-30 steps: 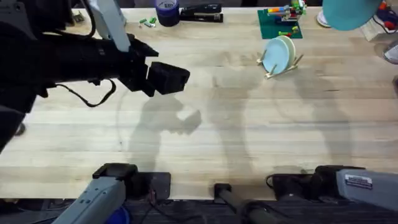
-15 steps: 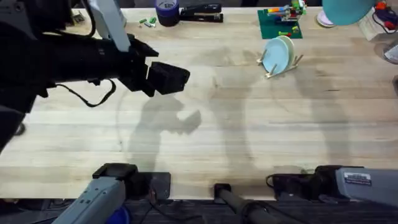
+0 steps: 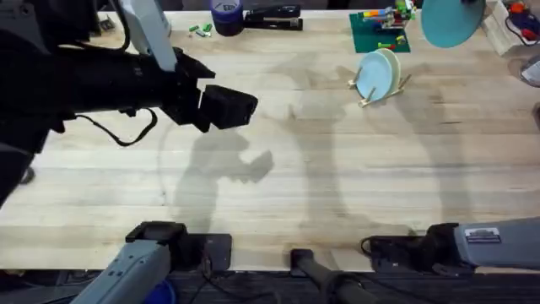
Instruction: Pick up the plates from the table one by one and place each into a slot on the dish rack.
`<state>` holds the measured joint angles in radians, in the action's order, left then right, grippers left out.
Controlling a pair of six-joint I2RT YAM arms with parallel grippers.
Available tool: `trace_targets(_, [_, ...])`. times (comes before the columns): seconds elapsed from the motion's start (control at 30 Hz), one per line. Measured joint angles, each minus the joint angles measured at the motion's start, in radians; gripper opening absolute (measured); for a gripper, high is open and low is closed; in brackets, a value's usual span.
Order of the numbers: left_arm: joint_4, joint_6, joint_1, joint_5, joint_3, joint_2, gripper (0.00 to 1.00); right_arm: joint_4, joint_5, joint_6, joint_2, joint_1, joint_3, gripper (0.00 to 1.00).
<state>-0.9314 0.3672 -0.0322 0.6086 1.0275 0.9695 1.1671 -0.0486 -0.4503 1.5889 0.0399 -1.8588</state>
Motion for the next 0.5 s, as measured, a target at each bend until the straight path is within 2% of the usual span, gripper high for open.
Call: trace_targets(0.5, [0.000,0.000,0.000,-0.001,0.000,0.000,0.995,0.000,0.000,0.000,0.088,0.000,0.000,0.029])
